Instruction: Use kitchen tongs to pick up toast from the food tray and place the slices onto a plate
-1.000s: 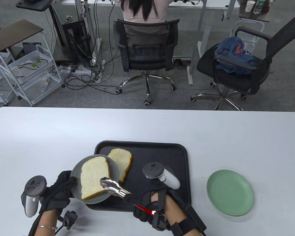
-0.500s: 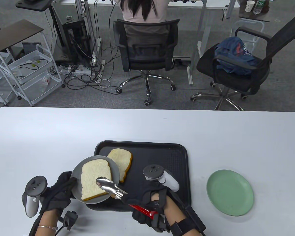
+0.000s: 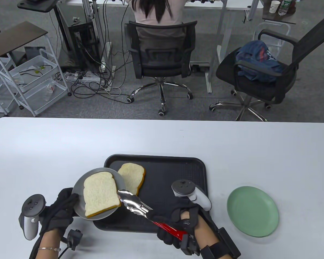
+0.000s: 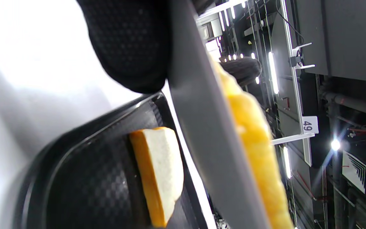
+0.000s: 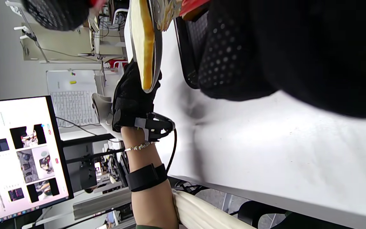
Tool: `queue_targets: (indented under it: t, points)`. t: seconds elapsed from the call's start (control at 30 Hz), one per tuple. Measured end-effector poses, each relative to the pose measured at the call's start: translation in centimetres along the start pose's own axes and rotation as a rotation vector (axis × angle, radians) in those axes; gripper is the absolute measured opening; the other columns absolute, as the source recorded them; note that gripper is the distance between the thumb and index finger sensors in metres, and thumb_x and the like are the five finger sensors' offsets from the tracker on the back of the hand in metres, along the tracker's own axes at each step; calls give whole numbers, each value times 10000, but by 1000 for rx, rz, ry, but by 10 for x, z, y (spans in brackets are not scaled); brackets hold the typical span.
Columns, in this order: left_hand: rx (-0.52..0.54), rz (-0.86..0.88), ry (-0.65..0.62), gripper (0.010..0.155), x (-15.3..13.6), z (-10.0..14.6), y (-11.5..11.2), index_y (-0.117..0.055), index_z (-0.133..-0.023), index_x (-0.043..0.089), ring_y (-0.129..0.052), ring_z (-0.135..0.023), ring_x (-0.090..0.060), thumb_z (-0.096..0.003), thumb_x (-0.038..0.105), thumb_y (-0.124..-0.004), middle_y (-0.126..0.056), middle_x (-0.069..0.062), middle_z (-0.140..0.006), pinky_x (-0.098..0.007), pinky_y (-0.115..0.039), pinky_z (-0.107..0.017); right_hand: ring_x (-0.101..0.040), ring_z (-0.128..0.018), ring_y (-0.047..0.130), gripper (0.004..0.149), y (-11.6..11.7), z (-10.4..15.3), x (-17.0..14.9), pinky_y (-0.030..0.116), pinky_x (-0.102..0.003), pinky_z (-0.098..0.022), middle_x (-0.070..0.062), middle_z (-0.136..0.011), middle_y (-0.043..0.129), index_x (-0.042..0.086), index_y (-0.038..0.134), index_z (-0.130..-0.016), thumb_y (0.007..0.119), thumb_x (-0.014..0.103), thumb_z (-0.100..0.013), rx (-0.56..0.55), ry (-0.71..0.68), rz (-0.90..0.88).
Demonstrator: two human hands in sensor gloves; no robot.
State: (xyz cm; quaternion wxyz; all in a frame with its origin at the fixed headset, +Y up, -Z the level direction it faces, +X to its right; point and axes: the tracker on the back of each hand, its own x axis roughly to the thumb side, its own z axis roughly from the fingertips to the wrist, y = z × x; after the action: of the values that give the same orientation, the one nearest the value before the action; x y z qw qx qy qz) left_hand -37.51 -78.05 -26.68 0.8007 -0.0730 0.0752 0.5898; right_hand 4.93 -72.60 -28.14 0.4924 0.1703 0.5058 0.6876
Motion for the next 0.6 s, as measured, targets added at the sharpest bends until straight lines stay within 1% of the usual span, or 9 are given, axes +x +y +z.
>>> queue_targets:
  t: [0.23,0.4,0.6]
  points:
    - [14,17,1,531,-1,1,3,-441,-1133,-30,-1048,-559,-244,-705,237,-608,-843,-217,-893,-188,-978,-403,-379,-206,962,930,-14,6,-27,915,-423,-32,-434,-564,822,-147,403,-927,685,610,-466,-55,66,-35]
    - [18,22,3,530,0,1,4,-441,-1133,-29,-1048,-558,-244,-705,236,-608,-844,-219,-891,-189,-978,-402,-380,-208,961,926,-19,-2,-47,914,-424,-33,-436,-564,820,-150,399,-926,682,604,-469,-77,130,-60]
    - [20,19,4,531,0,1,5,-440,-1133,-29,-1048,-559,-245,-705,236,-608,-842,-220,-893,-189,-978,-403,-376,-208,962,910,-19,-18,-56,917,-420,-34,-430,-564,820,-147,390,-927,666,593,-477,-77,174,-57]
